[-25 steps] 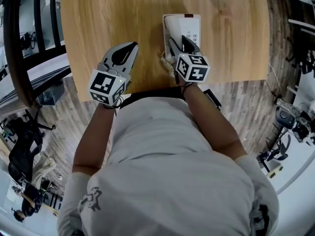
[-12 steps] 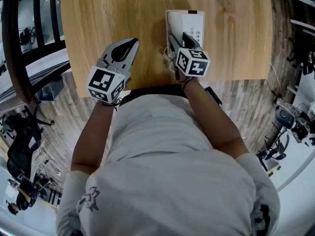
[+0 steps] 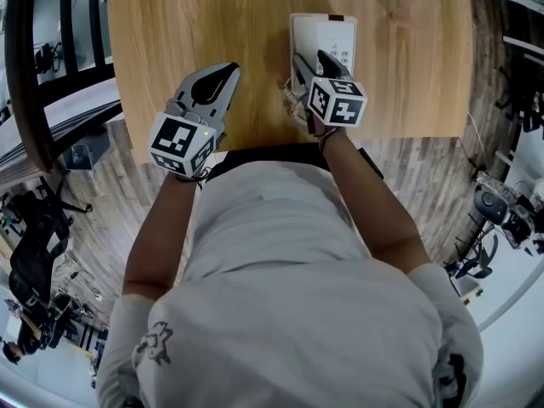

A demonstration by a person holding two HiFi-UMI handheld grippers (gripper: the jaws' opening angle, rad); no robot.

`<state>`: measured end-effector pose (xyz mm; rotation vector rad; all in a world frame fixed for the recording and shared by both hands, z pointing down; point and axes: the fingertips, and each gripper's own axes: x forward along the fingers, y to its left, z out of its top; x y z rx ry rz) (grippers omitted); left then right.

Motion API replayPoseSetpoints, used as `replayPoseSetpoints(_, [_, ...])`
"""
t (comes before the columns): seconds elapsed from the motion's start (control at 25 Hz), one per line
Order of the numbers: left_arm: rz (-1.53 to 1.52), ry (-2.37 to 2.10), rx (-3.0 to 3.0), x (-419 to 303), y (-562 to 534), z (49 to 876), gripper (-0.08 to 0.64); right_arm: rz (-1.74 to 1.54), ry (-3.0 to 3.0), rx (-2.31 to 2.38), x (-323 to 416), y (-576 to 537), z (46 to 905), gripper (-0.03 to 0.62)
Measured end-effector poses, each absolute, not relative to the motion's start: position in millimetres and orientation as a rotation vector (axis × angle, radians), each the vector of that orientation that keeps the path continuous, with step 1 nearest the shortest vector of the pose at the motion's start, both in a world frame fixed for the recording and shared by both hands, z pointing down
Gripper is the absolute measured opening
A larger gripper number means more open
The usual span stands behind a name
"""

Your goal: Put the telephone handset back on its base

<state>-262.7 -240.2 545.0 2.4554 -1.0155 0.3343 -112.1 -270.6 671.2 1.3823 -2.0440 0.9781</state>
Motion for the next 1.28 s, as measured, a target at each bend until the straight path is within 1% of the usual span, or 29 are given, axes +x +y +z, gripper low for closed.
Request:
replayPoseSetpoints(0.24, [0.322, -1.039, 2.469, -269, -236, 535, 0.006, 0.923, -2.076, 1.371, -112, -266, 656, 0.261])
replayPoseSetpoints(0.44, [0.295, -1.069, 2.5, -266, -235, 511, 0.006, 0.822, -2.135, 1.341, -111, -261, 624, 0.258])
replayPoseSetpoints(0.76, [0.255, -1.112, 2.54, -267, -229, 476, 0.006, 0.688, -2.247, 1.34, -116, -254, 568, 0.222])
replayPoseSetpoints(0.8, [0.253, -1.11, 2.549, -266, -227, 471, 0.006, 0.668, -2.263, 1.335, -118, -253, 560, 0.216])
replayPoseSetpoints(0.96, [0.249, -1.094, 2.584, -262, -218, 453, 0.006, 0.584, -2.344, 1.293, -120, -243, 525, 0.15])
replayPoseSetpoints(1.28, [0.194, -1.119, 2.639, -258, -198, 411, 0.006, 0.38, -2.496, 1.175, -118, -217, 458, 0.044])
